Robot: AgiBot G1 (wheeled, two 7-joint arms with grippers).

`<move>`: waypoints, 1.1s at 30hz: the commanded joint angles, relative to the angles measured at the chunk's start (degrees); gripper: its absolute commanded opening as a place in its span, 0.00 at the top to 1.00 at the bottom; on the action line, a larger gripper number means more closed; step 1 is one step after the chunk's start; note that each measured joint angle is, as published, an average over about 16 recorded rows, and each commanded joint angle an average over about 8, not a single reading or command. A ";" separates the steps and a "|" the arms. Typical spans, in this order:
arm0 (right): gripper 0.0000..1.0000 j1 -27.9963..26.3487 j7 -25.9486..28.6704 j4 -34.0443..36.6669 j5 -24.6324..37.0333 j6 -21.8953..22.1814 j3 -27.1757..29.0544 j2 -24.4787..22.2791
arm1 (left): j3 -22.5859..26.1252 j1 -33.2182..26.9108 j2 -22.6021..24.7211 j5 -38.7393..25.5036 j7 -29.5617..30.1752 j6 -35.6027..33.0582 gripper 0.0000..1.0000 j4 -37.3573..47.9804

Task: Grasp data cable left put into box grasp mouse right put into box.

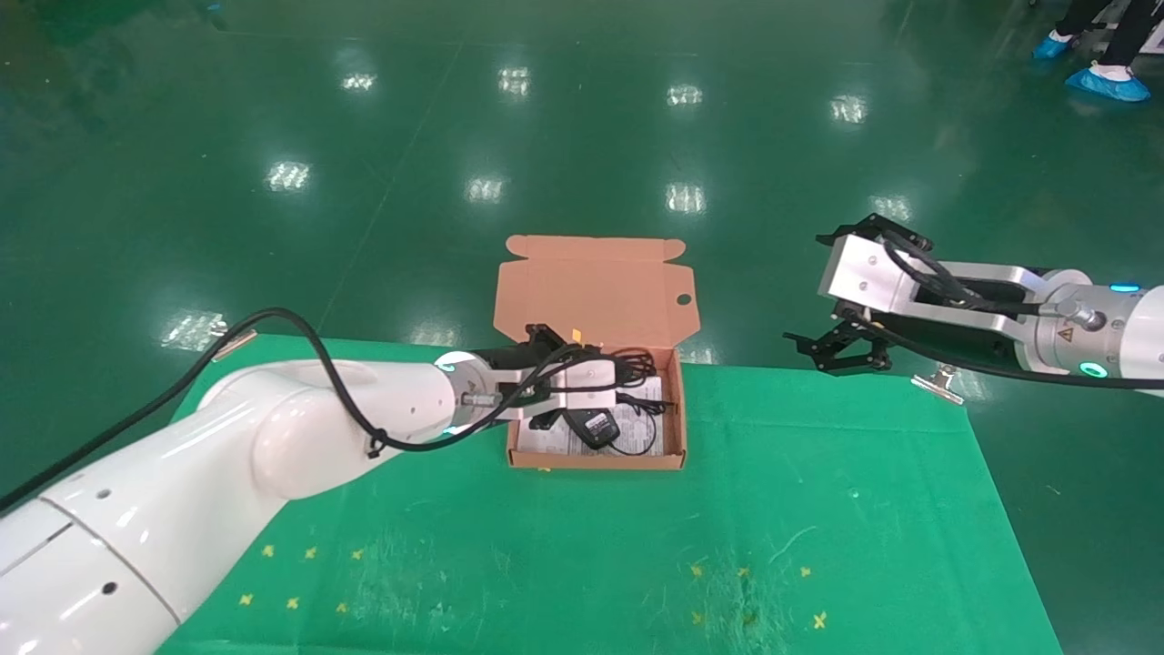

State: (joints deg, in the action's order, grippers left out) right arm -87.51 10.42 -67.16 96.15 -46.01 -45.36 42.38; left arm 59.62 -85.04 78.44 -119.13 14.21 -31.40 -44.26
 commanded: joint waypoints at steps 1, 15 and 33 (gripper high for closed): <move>0.00 -0.04 -0.17 0.38 -0.17 -0.05 0.00 0.16 | -0.26 0.01 -0.04 -0.29 -0.14 -0.17 0.00 -0.05; 0.00 -4.82 -0.78 -1.75 2.45 -1.30 0.68 -1.50 | -3.08 -6.29 -3.49 2.19 3.51 1.37 0.00 -1.97; 0.00 0.32 -0.10 -3.37 -8.35 -10.88 6.41 -3.20 | -12.55 -1.81 -12.76 18.67 2.00 -9.57 0.00 -8.45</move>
State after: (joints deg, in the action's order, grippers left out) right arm -87.20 10.31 -70.53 87.82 -56.88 -38.96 39.18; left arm 47.09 -86.86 65.69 -100.48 16.22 -40.96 -52.70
